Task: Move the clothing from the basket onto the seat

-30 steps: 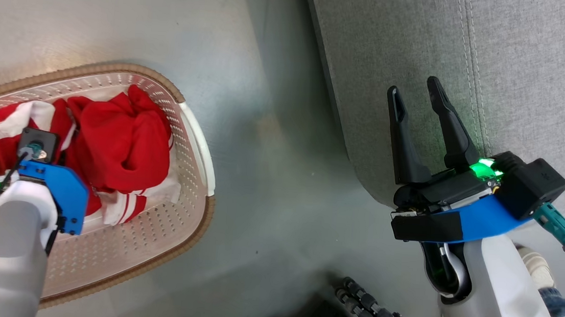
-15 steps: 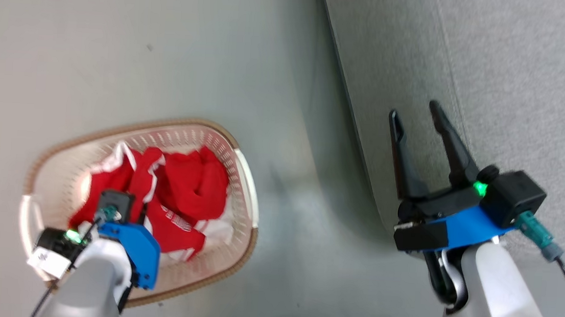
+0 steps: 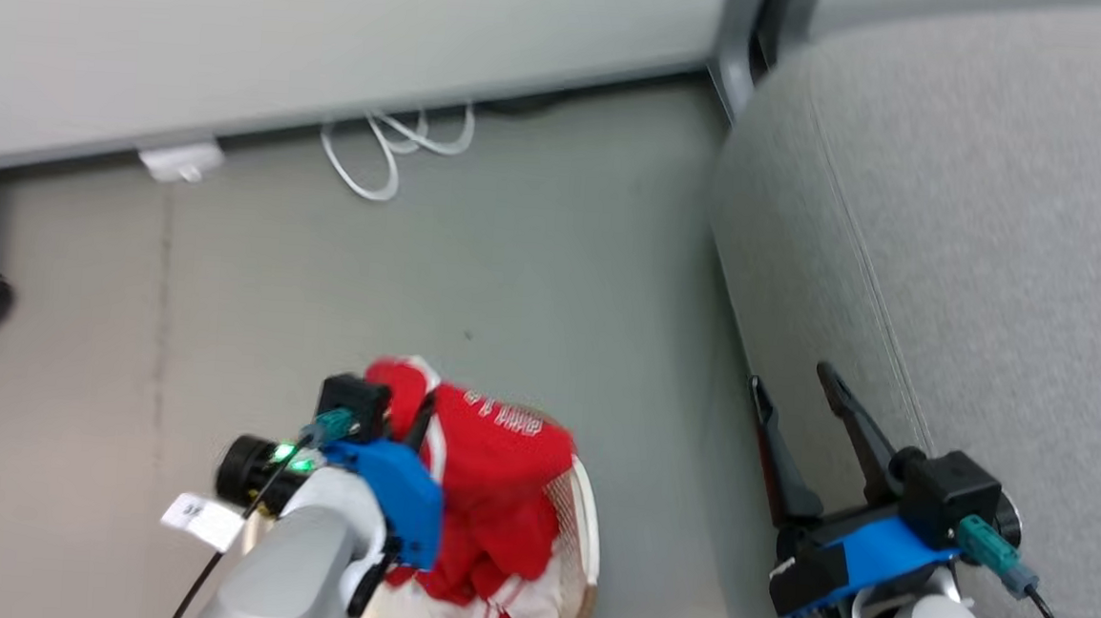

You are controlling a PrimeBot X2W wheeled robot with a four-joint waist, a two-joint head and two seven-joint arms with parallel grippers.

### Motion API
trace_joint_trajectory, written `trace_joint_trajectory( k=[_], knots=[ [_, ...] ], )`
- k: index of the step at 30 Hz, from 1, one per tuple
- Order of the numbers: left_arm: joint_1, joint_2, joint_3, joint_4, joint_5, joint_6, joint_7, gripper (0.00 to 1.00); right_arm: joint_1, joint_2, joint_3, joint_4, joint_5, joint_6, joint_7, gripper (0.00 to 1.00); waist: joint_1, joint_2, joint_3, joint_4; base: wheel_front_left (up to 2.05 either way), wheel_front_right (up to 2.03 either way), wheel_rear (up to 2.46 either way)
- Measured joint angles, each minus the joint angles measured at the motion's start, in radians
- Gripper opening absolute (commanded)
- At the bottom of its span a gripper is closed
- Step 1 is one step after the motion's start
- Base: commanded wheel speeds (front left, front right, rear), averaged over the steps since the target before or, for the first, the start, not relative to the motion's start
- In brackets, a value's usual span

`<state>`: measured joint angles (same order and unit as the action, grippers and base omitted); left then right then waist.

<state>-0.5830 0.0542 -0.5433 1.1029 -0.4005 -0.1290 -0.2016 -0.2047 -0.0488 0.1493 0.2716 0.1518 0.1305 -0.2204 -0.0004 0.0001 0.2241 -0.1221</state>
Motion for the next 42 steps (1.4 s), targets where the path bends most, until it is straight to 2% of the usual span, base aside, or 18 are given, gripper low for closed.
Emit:
trace_joint_trajectory(
  k=[10,18,35,42],
  knots=[
    [-0.073,-0.003,-0.171,-0.236,-0.14,0.0,0.059,0.0,0.087,0.0,0.023,-0.038,0.01,0.0,0.053,1.0,0.0001,0.0,-0.185,0.099,0.0,0.0,0.0],
    [-0.135,-0.003,-0.229,-0.348,-0.188,0.0,0.056,0.0,0.11,0.0,0.063,-0.067,0.019,0.0,0.084,1.0,0.0002,0.0,-0.254,0.106,0.0,0.0,0.0],
    [-0.143,-0.004,-0.277,-0.357,-0.207,0.015,0.051,0.0,0.106,0.0,0.069,-0.079,0.025,0.0,0.103,1.0,0.0004,0.0,-0.254,0.082,0.0,0.0,0.0],
    [-0.156,-0.004,-0.296,-0.359,-0.216,0.013,0.051,0.0,0.033,0.0,0.063,-0.003,0.027,0.0,0.12,1.0,0.0004,0.0,-0.239,0.088,0.0,0.0,0.0]
  ],
)
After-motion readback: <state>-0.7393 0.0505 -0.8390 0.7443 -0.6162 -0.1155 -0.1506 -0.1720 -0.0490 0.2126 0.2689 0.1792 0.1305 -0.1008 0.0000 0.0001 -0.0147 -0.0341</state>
